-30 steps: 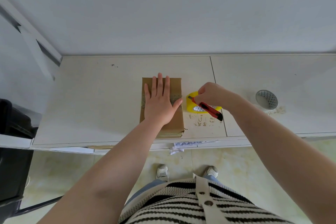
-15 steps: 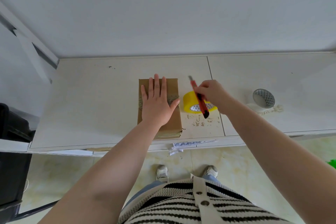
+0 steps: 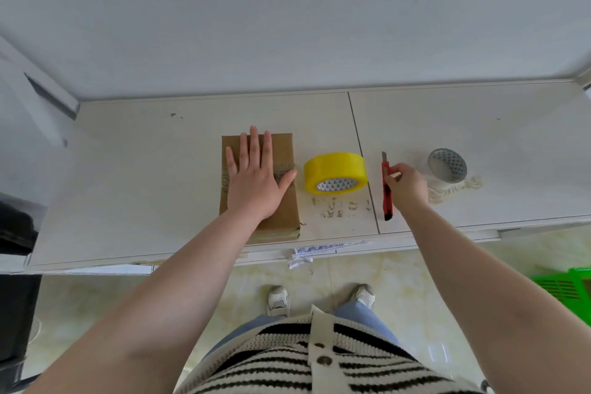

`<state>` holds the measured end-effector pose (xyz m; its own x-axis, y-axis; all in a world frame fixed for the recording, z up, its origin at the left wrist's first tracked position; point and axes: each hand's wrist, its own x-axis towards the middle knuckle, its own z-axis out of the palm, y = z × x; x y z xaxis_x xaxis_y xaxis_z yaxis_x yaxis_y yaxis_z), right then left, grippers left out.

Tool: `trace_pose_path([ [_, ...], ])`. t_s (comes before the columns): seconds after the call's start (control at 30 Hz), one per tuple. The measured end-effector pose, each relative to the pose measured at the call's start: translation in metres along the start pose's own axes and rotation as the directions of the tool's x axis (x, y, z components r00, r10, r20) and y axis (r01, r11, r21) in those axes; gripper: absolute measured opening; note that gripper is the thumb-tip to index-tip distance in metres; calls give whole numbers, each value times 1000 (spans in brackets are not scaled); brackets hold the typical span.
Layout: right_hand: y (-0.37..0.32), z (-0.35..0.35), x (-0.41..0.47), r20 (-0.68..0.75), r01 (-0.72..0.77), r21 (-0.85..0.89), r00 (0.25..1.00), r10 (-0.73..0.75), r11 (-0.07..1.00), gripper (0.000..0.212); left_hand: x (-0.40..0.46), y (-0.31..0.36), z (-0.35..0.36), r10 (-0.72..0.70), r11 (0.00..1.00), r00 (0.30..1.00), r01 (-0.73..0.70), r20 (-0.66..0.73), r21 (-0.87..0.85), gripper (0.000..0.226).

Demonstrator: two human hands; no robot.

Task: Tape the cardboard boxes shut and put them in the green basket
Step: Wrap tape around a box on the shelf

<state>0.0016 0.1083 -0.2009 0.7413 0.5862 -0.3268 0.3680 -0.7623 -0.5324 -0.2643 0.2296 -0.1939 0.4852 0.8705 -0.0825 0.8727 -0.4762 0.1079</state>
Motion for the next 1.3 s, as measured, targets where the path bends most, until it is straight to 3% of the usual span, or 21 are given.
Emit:
trace_pose_path([
  [0.2, -12, -4, 5, -23, 28, -106, 999, -30, 994, 27, -1, 0, -3, -1, 1000, 1000, 1, 10, -7, 88],
  [0.3, -49, -3, 2, -56, 236, 10, 970, -235, 972, 26, -2, 1, -3, 0, 1000, 1000, 0, 1, 5, 87],
  [0.4, -106, 3, -8, 173, 576, 0, 805, -567, 818, 23, -1, 1, -4, -3, 1000, 1000, 3, -3, 10, 88],
  [0.43, -121, 7, -12, 311, 646, -40, 733, -605, 762, 24, -1, 1, -4, -2, 1000, 1000, 2, -6, 11, 88],
  [0.5, -141, 16, -17, 550, 701, -151, 646, -530, 697, 26, -1, 0, -4, 3, 1000, 1000, -3, -10, 8, 89],
  [0.6, -152, 20, -13, 703, 667, -260, 626, -336, 698, 23, -2, 0, -4, 7, 1000, 1000, -7, -11, 9, 89],
  [0.77, -155, 18, -10, 740, 673, -208, 583, -336, 709, 13, -1, -1, -3, 2, 1000, 1000, -2, -14, 1, 88],
  [0.9, -150, 19, -14, 706, 618, -192, 626, -330, 762, 14, -1, 0, -4, 5, 1000, 1000, -5, -5, 3, 88],
  [1.1, -131, 14, -34, 605, 427, 42, 709, -363, 903, 2, -2, 0, -5, 3, 1000, 1000, -3, -5, -14, 82],
  [1.3, -105, -5, -48, 580, 354, 52, 750, -317, 934, 4, -2, -1, -3, 13, 1000, 1000, -13, -8, -7, 80],
])
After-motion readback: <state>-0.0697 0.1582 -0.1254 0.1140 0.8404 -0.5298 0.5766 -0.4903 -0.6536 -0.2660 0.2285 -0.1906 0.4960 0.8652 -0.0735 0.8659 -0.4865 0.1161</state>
